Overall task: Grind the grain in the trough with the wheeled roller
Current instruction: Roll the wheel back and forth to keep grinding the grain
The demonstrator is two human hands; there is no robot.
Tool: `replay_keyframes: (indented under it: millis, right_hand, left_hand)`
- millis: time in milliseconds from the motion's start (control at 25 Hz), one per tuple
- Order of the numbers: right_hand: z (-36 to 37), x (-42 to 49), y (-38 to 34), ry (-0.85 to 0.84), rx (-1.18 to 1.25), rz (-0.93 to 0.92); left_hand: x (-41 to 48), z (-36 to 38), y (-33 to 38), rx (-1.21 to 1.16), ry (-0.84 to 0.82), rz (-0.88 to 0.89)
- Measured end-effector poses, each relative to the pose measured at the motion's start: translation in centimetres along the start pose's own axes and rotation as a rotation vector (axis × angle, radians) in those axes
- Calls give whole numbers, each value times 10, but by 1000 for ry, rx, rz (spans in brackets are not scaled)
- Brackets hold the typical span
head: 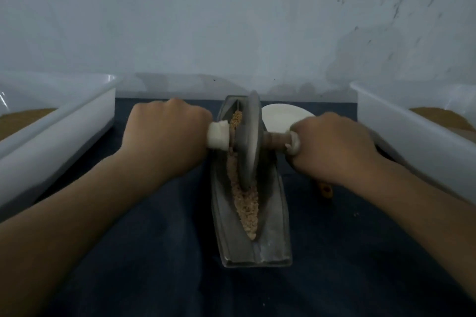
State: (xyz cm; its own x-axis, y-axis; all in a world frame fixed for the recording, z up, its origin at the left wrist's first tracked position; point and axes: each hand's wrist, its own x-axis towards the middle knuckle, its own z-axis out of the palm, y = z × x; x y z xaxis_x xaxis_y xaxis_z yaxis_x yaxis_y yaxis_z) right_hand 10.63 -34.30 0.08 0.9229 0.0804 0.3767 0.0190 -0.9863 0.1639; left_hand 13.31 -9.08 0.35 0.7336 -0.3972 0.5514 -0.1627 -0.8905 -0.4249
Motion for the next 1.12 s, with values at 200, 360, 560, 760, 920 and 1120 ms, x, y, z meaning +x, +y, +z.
replay_keyframes:
  millis: [200, 360, 560, 760, 920, 1120]
  right_hand:
    - [12, 42, -8, 57, -41, 39]
    - [-9, -11, -6, 37, 8, -5]
    - [-33, -55, 7, 123, 21, -97]
    - [-5, 10, -10, 133, -92, -37]
    - [1, 50, -17, 81, -59, 0]
    - [-22, -11, -14, 96, -78, -58]
  left_hand:
    - [29, 18, 6, -121, -45, -106]
    - [-6, -10, 2, -100, 0, -35]
    - [-36, -40, -14, -86, 108, 85]
    - [-1, 16, -1, -129, 8, -72]
    - [28, 33, 2, -228, -71, -170]
    - [-22, -3, -1, -186, -9, -76]
